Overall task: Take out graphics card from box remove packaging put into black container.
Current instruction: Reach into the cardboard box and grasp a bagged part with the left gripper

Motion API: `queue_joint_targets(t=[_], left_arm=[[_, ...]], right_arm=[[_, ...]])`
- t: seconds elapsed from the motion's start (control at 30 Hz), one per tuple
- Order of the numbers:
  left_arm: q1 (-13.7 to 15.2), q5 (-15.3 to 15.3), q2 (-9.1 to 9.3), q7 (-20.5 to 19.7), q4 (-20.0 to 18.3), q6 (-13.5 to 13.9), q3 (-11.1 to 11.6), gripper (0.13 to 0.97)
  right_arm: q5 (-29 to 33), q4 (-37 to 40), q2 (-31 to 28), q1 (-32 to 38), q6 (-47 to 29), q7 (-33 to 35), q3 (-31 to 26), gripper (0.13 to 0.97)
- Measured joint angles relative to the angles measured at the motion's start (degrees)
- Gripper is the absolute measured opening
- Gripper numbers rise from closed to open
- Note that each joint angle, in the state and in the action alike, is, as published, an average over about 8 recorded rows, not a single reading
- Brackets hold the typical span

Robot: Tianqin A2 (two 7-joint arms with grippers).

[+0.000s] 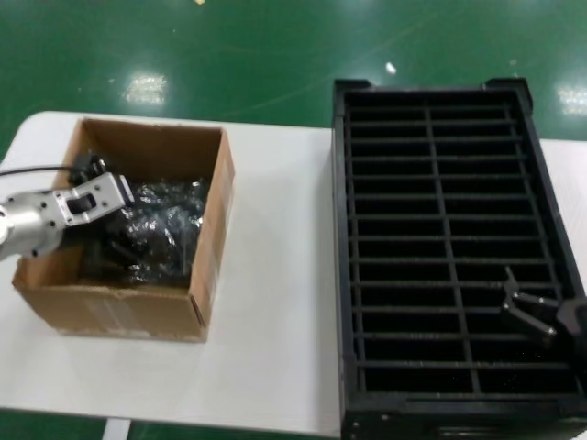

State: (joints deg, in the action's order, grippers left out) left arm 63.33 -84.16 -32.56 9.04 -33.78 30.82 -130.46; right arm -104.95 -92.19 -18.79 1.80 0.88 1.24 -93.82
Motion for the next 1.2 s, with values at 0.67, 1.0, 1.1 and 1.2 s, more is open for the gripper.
queue_joint_targets(t=[0.67,1.0,1.1,1.2], left_arm=[[11.3,0.1,13.51,26.0,32.8,0.2,8.3,0.956],[11.3,0.8,13.85,27.5,33.4,-3.7,10.6,0.927],[11.1,0.7,13.71,28.5,33.4,-4.6,11.4,0.892],[10.9,0.5,13.48,29.5,33.4,-5.3,12.3,0.857]], right_arm=[[0.0,0.0,0.0,0.0,0.0,0.0,0.0,0.966],[0.0,0.0,0.0,0.0,0.0,0.0,0.0,0.966],[0.0,0.0,0.0,0.0,0.0,0.0,0.0,0.966],[0.0,0.0,0.0,0.0,0.0,0.0,0.0,0.966]])
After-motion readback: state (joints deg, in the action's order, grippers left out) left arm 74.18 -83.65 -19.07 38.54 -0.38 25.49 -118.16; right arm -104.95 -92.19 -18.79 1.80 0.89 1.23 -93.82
